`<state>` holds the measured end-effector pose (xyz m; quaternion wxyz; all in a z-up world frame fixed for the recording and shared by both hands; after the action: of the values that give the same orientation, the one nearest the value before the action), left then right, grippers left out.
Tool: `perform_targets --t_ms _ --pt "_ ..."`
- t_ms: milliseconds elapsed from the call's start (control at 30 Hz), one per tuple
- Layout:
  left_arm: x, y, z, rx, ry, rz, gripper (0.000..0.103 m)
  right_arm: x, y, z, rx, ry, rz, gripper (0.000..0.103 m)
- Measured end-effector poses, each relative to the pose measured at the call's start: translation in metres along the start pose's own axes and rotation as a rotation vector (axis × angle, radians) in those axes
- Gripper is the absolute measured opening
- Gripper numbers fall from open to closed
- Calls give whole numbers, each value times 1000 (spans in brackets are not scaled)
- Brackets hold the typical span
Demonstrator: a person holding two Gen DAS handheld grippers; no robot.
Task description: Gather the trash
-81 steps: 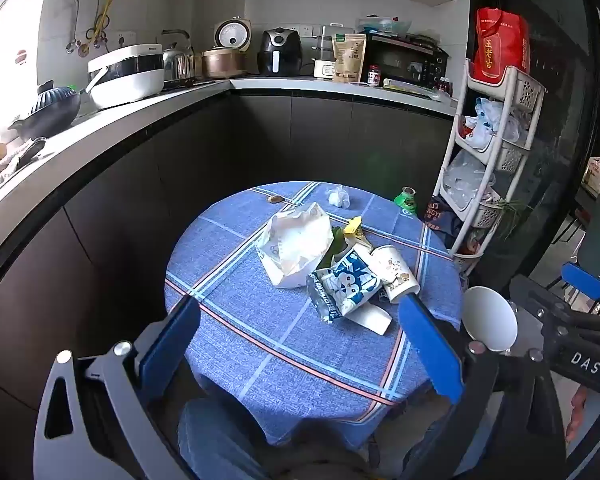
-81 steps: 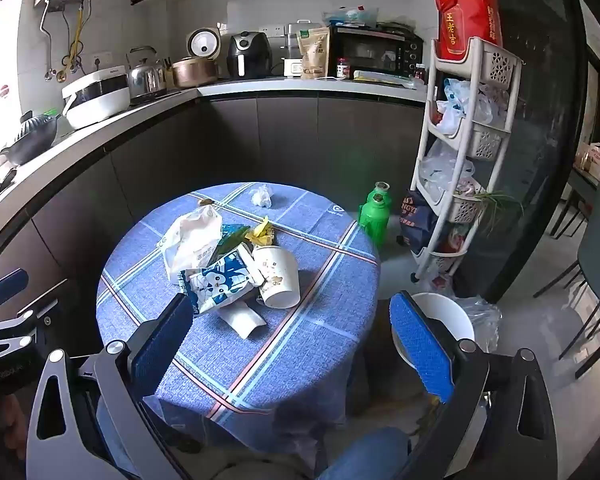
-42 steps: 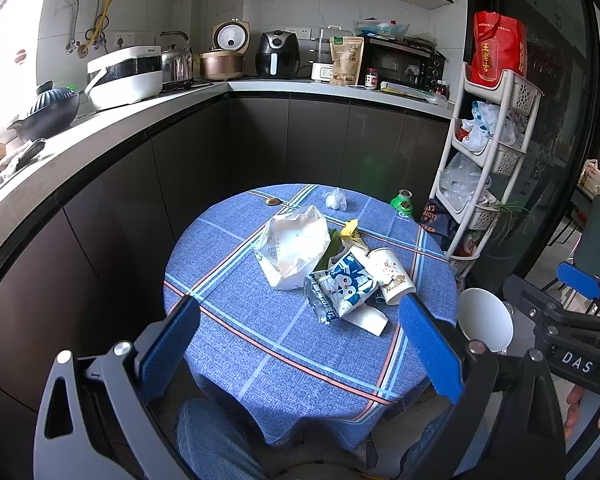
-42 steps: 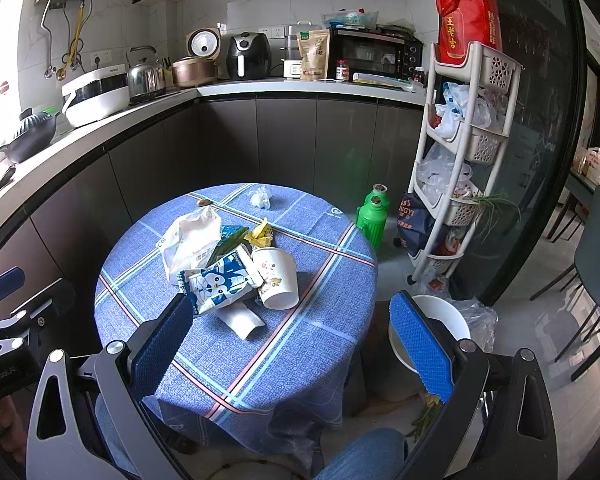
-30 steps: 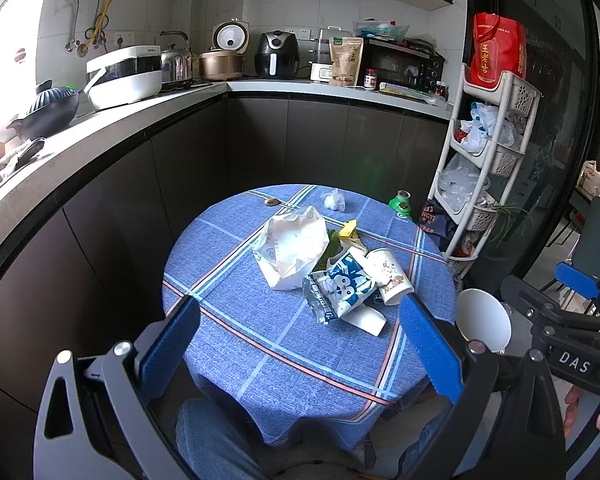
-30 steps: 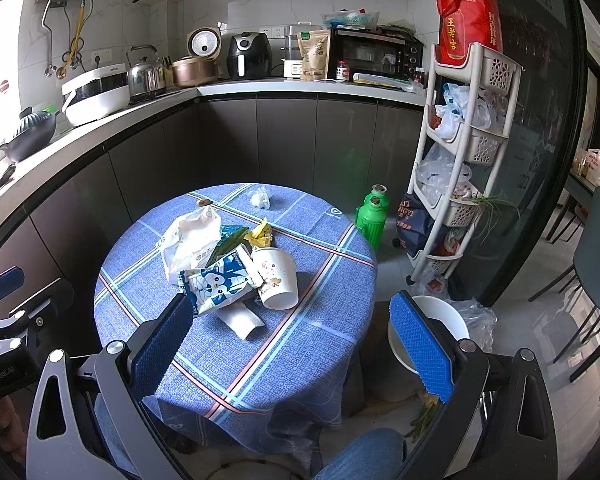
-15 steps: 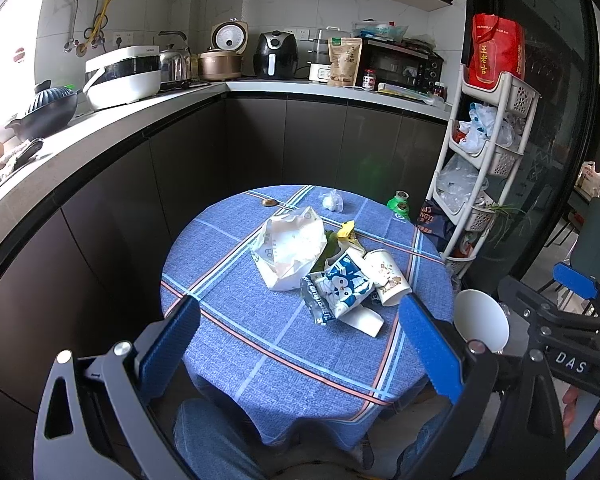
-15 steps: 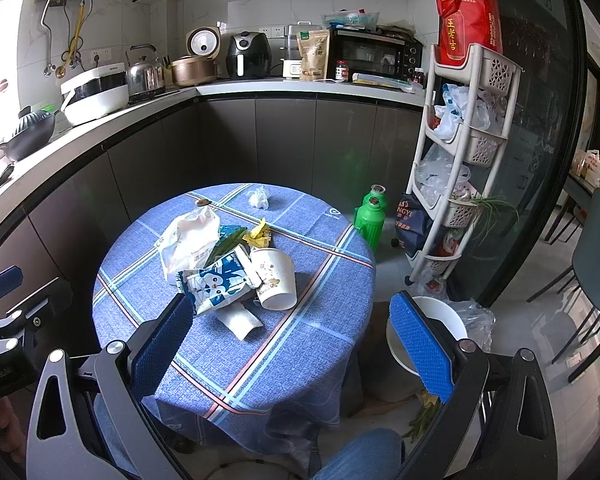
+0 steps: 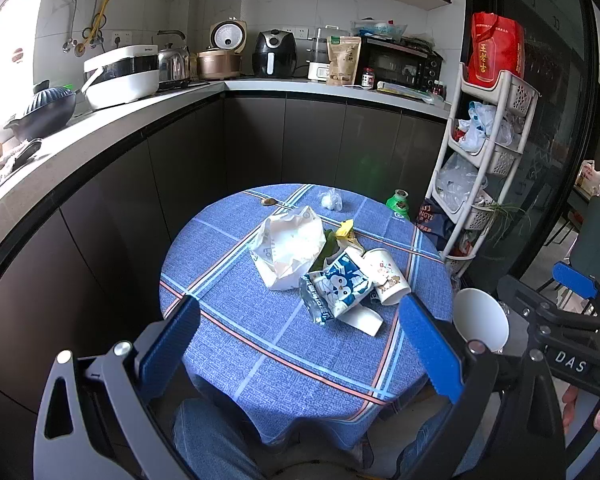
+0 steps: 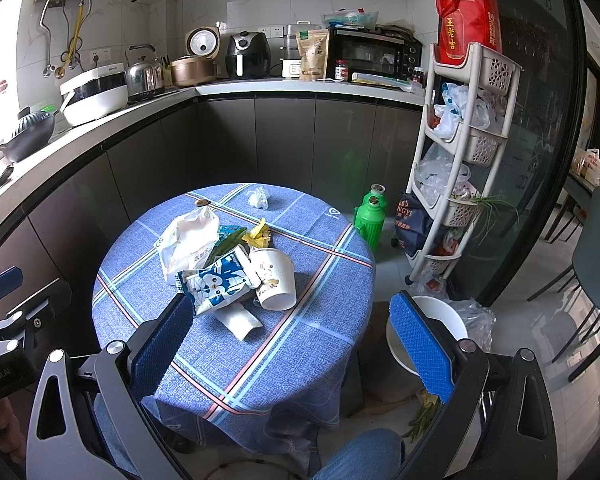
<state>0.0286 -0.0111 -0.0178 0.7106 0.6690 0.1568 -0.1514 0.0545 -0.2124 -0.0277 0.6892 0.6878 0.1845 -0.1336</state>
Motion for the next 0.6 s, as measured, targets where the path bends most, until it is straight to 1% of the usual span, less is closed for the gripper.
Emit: perform_targets --t_ms 67,100,200,600 --pt "-1 1 3 1 1 0 99 0 0 0 1 0 0 94" --pt "2 -1 -6 -3 -2 1 99 0 0 0 1 1 0 94" --pt "2 -1 -6 -3 -2 1 99 0 0 1 0 0 1 94" --pt "1 0 -1 -3 -4 2 99 -1 0 0 0 -1 2 94"
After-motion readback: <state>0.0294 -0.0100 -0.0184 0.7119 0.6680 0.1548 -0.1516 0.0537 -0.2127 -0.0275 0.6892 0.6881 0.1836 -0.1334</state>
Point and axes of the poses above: each gripper's, at about its wrist camera, not at the fingertips, and x roughly the way its jaws point, z to its right, y to its top, the point moved 4 cm from there along x, roughly the way its jaws point, and after that the axes turned 12 degrees about z, right-handed, at the moved point
